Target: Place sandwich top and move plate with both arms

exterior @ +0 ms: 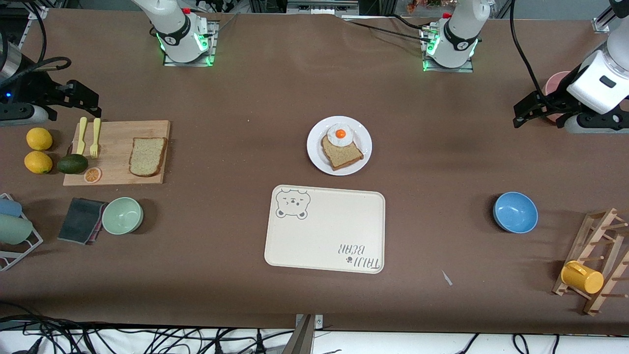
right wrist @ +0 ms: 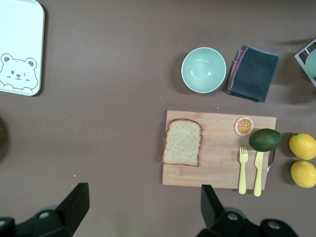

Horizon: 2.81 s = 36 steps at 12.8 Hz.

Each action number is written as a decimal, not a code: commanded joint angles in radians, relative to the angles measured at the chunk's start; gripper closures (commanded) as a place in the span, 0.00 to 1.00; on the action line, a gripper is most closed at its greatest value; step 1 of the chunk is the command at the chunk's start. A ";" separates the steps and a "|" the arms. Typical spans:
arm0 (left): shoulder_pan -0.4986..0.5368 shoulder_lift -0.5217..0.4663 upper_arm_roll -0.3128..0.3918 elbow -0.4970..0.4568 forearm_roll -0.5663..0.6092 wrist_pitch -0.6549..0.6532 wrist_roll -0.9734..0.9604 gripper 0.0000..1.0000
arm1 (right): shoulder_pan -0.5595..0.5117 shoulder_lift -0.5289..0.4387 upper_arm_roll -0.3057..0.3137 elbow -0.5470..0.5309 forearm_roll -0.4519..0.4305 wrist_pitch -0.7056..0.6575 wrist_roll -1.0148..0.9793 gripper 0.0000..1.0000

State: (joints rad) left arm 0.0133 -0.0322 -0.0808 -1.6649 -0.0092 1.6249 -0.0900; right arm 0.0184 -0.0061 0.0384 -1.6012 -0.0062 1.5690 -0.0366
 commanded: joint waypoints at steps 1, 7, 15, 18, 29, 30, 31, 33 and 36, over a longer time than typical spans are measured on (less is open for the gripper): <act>0.005 0.014 0.001 0.034 -0.017 -0.027 0.015 0.00 | 0.005 0.006 0.000 0.023 -0.014 -0.015 0.011 0.00; 0.005 0.014 0.001 0.034 -0.017 -0.027 0.015 0.00 | 0.003 0.008 -0.002 0.012 -0.015 -0.018 0.009 0.00; 0.002 0.014 0.001 0.033 -0.017 -0.027 0.013 0.00 | 0.003 0.008 -0.002 0.012 -0.017 -0.018 0.006 0.00; 0.002 0.014 -0.001 0.034 -0.017 -0.027 0.015 0.00 | 0.003 0.009 -0.002 0.007 -0.018 -0.018 0.011 0.00; 0.000 0.014 -0.001 0.033 -0.017 -0.027 0.015 0.00 | 0.002 -0.014 -0.005 -0.205 -0.017 0.113 0.014 0.00; 0.002 0.014 -0.001 0.034 -0.017 -0.027 0.015 0.00 | 0.002 -0.023 -0.005 -0.247 -0.017 0.150 0.014 0.00; 0.004 0.014 0.001 0.034 -0.017 -0.027 0.016 0.00 | 0.003 -0.032 -0.005 -0.279 -0.017 0.178 0.014 0.00; 0.001 0.014 -0.001 0.034 -0.017 -0.027 0.015 0.00 | 0.002 -0.037 -0.005 -0.338 -0.017 0.236 0.014 0.00; 0.002 0.014 -0.001 0.034 -0.017 -0.027 0.016 0.00 | 0.003 -0.037 -0.005 -0.388 -0.018 0.285 0.012 0.00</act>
State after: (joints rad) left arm 0.0131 -0.0318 -0.0809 -1.6643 -0.0092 1.6248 -0.0900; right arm 0.0179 0.0006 0.0357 -1.9319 -0.0112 1.8206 -0.0357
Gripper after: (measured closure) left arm 0.000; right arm 0.000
